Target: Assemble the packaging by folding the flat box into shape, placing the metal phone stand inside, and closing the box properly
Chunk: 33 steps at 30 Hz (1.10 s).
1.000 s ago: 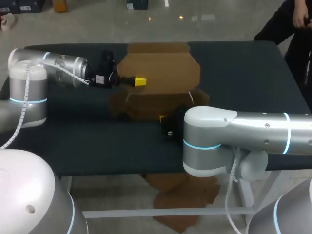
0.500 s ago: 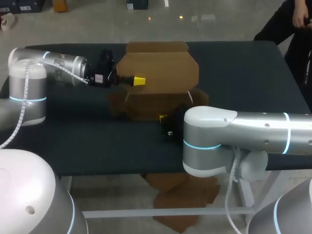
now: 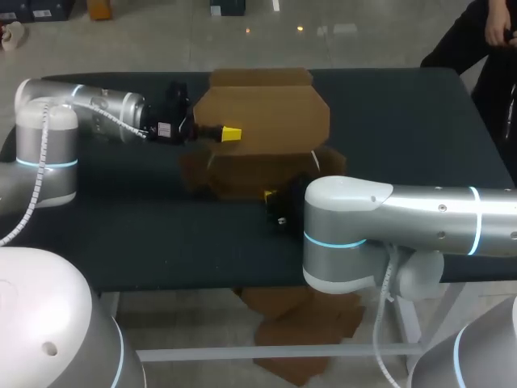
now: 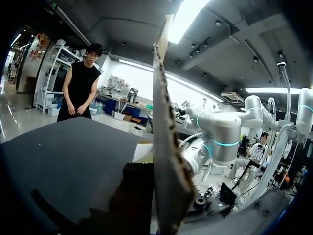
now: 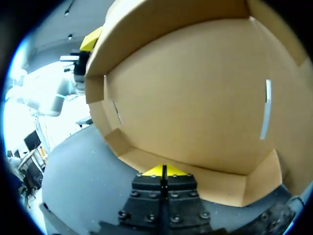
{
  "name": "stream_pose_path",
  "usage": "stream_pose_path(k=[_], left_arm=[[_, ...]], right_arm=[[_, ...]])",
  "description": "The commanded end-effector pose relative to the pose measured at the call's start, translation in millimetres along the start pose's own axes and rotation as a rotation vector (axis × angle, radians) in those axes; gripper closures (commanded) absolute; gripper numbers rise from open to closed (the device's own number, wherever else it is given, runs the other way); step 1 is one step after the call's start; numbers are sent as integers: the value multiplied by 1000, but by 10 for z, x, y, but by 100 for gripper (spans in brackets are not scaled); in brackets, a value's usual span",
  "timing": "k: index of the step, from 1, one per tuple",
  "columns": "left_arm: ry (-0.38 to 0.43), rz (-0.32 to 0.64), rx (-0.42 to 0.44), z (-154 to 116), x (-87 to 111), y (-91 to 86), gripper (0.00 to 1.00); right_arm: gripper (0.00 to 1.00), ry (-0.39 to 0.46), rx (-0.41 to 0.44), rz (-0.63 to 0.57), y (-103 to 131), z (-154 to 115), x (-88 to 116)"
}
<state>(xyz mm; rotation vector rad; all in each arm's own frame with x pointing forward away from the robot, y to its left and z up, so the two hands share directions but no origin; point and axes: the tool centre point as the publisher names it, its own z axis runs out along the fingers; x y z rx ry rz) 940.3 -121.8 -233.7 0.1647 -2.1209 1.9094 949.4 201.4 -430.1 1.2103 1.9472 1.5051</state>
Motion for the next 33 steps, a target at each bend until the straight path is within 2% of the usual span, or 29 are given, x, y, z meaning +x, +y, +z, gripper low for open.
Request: stream_pose_path(k=[1,11,24,25,27,28,31,33], left_arm=[[7,0,2,0,-24,21,100],[7,0,2,0,-24,21,100],[7,0,2,0,-24,21,100],[7,0,2,0,-24,21,100],[7,0,2,0,-24,21,100],[7,0,2,0,-24,21,100],[7,0,2,0,-24,21,100],[7,0,2,0,-24,21,100]], right_arm=[[100,-7,-3,0,-56,47,11],[100,-3,-15,-13,-21,1,52],[100,56,-76,-22,161,-464,214],[98,59,-75,-20,170,-490,217],[74,81,-71,-15,206,-579,220],[68,82,-67,-16,219,-614,223],[54,103,-55,-27,261,-721,233],[52,120,-50,-30,284,-800,227]])
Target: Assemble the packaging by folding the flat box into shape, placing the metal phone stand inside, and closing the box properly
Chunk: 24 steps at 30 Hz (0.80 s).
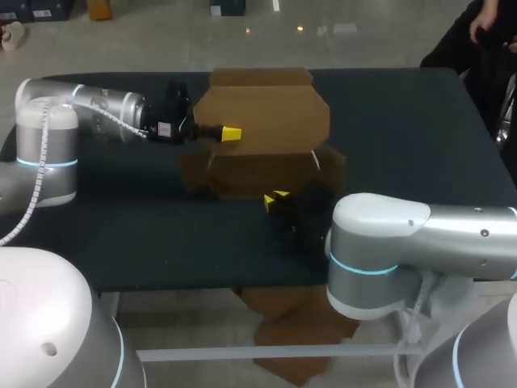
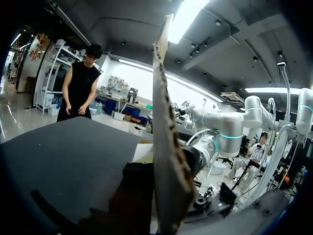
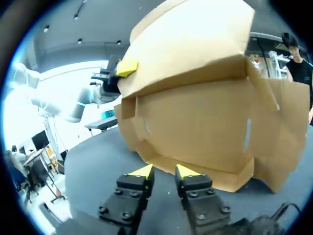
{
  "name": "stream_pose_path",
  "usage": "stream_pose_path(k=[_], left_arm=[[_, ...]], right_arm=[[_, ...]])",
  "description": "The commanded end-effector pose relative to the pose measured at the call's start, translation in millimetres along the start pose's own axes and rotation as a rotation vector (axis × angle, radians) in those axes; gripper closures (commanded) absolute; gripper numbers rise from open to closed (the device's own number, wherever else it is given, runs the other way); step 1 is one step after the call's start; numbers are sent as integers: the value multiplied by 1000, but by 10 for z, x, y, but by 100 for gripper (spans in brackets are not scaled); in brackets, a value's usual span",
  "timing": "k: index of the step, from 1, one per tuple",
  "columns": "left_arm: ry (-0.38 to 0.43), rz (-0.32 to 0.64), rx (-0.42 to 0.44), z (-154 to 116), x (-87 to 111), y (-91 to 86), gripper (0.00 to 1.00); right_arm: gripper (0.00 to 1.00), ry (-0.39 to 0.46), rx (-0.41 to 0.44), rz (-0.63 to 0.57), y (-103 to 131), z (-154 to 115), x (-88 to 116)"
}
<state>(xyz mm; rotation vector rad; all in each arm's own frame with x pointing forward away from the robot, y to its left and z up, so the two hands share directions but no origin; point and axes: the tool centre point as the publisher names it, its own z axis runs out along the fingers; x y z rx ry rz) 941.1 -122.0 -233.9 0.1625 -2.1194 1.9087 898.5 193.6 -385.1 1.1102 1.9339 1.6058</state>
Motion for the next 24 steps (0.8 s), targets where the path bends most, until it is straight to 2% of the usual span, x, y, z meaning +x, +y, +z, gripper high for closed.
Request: stream_pose_path(k=[1,16,24], left_arm=[[5,0,1,-1,-15,22,100],[5,0,1,-1,-15,22,100],[5,0,1,-1,-15,22,100]], right_arm=[[51,59,21,1,93,-258,-61],[51,161,87,-114,156,-996,-23],[50,148,107,-194,109,-1417,-128]])
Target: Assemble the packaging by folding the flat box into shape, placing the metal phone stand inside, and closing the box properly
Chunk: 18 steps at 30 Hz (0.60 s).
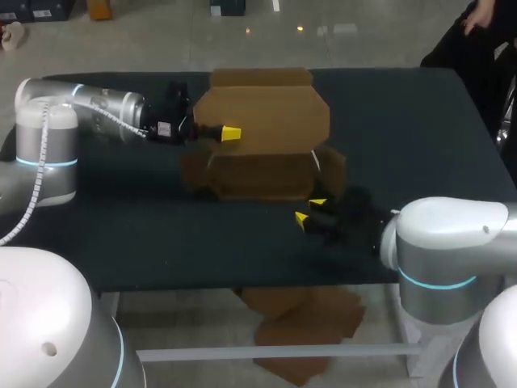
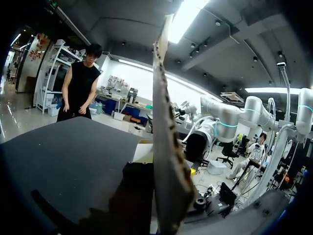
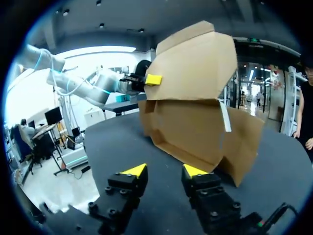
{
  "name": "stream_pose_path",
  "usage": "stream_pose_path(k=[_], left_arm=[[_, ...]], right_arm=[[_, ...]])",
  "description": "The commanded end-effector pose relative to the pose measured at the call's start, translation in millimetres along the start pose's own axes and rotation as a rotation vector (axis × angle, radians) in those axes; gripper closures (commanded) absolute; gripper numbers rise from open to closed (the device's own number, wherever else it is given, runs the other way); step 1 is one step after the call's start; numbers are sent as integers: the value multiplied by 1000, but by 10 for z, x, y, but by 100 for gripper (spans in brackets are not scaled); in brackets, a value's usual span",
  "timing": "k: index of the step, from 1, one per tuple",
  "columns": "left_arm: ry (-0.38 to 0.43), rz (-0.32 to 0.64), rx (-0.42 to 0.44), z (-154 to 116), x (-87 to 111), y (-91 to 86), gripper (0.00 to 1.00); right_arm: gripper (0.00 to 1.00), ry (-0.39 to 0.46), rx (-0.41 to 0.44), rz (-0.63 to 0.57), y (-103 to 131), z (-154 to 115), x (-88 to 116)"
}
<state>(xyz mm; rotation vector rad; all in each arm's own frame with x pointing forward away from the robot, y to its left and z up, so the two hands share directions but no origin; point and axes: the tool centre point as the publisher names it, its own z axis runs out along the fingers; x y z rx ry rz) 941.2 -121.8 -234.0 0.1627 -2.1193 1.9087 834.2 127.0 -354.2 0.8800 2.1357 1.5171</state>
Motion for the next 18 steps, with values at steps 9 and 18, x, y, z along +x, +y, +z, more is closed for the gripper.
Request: stream_pose_path(k=[9,18], left_arm=[[5,0,1,1,-14,20,100],[5,0,1,1,-14,20,100]], right_arm=[[53,28,4,-57,-85,-780,-268],[53,-15,-18,-45,-176,-963,-463]])
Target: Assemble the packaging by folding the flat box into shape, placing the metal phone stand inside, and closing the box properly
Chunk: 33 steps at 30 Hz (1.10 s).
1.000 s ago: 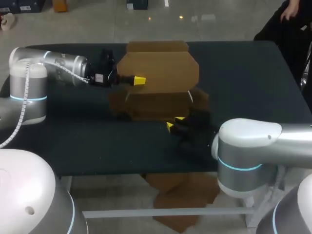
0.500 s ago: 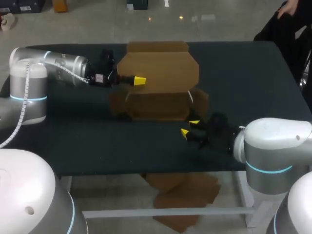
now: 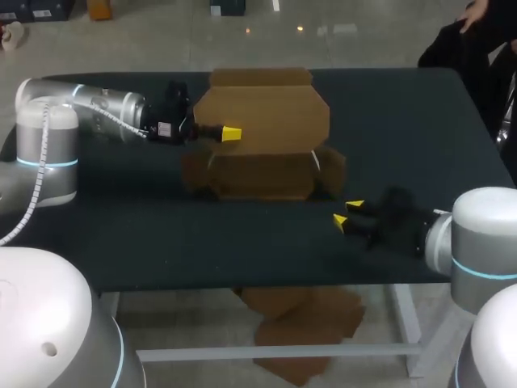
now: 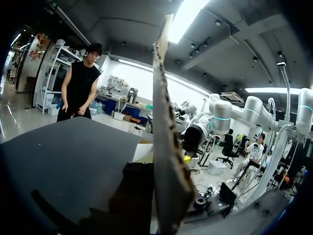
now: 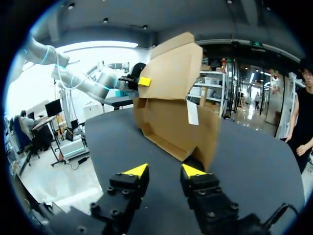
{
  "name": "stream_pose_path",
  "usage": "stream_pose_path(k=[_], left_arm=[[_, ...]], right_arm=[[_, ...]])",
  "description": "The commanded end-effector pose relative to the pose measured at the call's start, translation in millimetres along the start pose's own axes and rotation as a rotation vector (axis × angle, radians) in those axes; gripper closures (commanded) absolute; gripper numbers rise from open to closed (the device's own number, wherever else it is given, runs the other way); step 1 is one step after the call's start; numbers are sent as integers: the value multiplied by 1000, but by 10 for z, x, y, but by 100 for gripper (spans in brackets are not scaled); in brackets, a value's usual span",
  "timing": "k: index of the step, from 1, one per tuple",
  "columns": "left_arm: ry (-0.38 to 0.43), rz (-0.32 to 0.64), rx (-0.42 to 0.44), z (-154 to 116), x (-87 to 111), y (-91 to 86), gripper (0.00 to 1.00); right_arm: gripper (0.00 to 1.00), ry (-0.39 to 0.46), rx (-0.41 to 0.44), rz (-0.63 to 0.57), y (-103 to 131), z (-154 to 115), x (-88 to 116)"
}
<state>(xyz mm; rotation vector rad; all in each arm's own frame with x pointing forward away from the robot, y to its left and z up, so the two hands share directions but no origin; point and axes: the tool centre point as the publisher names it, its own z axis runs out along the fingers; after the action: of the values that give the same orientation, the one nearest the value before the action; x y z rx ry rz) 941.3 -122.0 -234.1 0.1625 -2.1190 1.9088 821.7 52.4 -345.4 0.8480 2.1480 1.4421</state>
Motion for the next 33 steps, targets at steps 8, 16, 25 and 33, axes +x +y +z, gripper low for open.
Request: stream_pose_path(k=[8,16,25,33], left_arm=[[5,0,1,0,-13,21,100],[5,0,1,0,-13,21,100],[5,0,1,0,-13,21,100],[5,0,1,0,-13,21,100]], right_arm=[[53,-5,-64,3,-82,-324,-166],[53,-23,-62,-16,-64,-281,-322],[53,-4,-56,-34,-62,-99,-523],[52,-1,-55,-39,-44,-18,-606]])
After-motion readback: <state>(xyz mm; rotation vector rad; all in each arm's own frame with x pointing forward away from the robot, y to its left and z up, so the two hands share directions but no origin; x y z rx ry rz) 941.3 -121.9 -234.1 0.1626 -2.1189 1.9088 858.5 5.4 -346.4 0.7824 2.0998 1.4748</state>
